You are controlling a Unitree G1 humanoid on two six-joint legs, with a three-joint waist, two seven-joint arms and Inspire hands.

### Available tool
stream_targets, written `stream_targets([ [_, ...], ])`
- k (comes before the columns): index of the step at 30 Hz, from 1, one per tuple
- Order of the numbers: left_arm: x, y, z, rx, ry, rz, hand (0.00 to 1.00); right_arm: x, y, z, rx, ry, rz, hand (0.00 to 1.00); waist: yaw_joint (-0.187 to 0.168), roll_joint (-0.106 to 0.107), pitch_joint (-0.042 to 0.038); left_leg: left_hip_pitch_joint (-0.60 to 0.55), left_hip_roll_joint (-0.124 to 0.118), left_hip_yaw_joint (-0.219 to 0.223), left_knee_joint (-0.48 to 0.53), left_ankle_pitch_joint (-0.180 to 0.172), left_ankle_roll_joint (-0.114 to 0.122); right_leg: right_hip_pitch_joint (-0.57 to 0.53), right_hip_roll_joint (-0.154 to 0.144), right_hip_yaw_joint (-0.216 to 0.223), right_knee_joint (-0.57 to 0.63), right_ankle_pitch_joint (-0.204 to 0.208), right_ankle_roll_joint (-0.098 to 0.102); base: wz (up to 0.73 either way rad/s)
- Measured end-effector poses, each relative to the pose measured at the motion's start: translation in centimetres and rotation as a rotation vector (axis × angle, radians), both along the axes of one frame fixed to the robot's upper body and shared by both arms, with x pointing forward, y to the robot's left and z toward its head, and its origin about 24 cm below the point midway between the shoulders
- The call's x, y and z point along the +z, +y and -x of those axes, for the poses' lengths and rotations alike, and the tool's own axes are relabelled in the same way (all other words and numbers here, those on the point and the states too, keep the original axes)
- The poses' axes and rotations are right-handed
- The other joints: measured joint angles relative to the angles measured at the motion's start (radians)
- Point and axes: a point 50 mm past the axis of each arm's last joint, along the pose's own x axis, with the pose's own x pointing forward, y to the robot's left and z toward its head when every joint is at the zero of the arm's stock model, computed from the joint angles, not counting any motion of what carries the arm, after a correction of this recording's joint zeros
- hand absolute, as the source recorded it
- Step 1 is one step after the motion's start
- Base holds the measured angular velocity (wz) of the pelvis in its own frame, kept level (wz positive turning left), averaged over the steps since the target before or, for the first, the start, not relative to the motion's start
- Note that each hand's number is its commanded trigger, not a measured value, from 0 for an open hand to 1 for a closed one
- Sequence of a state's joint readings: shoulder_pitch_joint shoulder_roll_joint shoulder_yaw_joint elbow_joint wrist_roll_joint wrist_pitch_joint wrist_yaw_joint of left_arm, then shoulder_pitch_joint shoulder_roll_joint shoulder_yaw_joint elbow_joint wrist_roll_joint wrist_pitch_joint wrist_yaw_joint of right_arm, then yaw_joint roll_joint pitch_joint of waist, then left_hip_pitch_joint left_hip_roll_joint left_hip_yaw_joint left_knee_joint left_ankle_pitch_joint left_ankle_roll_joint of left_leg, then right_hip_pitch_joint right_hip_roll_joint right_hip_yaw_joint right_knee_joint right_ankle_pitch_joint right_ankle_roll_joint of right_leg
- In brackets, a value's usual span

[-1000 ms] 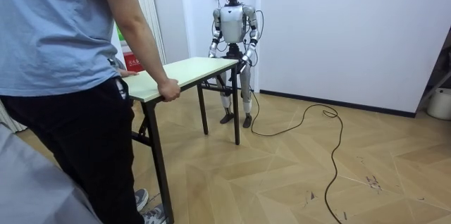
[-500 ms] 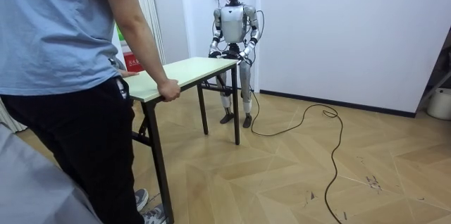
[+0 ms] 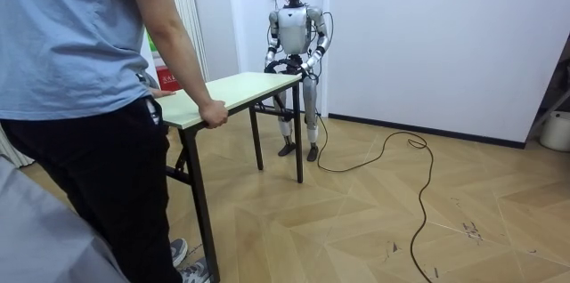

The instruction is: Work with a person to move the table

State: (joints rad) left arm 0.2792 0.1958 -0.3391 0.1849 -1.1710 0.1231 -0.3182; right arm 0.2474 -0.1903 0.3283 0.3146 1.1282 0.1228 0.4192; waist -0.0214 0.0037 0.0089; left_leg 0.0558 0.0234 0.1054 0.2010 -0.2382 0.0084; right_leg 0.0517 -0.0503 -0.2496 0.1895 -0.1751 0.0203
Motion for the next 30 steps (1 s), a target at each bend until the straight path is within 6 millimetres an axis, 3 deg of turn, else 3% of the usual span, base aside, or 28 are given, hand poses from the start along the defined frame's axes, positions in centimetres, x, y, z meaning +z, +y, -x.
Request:
stream_targets([
  [13, 0.2, 0.5, 0.0, 0.057, 0.017, 0.052, 0.0, 0.5, 0.3, -0.1, -0.067, -0.007, -0.097, 0.0, 0.002, -0.012, 0.0059, -0.001, 0.001, 0.002, 0.004, 0.0, 0.0, -0.003, 0.0, 0.003, 0.003, 0.0, 0.0, 0.0],
  [23, 0.2, 0.8, -0.1, 0.108, 0.046, 0.097, 0.0, 0.4, 0.1, 0.0, -0.091, 0.008, -0.117, 0.0, 0.024, -0.012, 0.0072, 0.007, 0.001, 0.004, 0.002, 0.0, 0.0, 0.0, 0.001, 0.005, 0.004, 0.0, 0.0, -0.02],
  [30, 0.3, 2.1, -0.5, 0.2, 0.073, 0.112, 0.0, 0.5, -0.3, 0.0, -0.093, 0.009, -0.112, 0.0, 0.028, -0.004, 0.0079, 0.008, 0.001, 0.003, 0.004, 0.0, 0.0, -0.002, -0.001, 0.002, 0.013, 0.0, 0.0, 0.0],
])
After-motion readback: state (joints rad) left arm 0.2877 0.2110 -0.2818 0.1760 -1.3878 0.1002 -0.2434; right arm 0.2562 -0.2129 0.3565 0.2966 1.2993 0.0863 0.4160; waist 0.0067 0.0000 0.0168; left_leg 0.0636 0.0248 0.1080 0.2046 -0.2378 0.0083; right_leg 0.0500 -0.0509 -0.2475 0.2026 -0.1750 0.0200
